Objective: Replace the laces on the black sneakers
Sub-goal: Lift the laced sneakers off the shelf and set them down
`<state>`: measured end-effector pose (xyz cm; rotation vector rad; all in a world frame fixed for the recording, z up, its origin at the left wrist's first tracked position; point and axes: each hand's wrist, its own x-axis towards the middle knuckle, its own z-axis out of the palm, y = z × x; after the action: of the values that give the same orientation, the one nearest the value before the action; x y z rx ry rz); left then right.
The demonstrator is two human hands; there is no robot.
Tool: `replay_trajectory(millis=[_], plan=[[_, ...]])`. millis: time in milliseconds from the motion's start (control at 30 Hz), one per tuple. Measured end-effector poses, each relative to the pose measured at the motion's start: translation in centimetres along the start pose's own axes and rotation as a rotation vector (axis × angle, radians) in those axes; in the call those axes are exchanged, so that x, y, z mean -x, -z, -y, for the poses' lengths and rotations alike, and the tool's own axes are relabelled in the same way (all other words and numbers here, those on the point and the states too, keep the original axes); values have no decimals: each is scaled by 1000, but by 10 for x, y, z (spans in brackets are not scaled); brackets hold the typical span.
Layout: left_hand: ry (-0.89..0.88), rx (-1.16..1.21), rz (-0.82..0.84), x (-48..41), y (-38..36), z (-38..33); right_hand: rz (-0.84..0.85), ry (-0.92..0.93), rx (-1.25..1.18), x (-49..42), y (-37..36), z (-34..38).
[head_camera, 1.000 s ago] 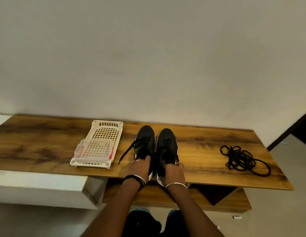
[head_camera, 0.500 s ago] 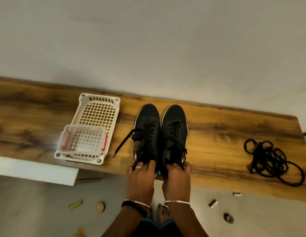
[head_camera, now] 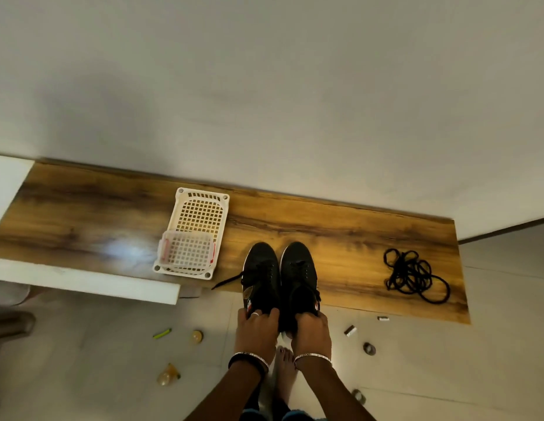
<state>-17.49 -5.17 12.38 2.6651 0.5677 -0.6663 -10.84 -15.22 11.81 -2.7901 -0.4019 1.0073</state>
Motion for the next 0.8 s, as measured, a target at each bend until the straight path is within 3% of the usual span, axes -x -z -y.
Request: replay_trajectory(millis=[300,500,800], plan=[[-84,-18,90,74,30,-11,114,58,84,72,16,-14],[10,52,165,116,11,-26,182,106,94,106,4,-37],[8,12,254,130,-31,-31,329,72,122,113,-19,-59]])
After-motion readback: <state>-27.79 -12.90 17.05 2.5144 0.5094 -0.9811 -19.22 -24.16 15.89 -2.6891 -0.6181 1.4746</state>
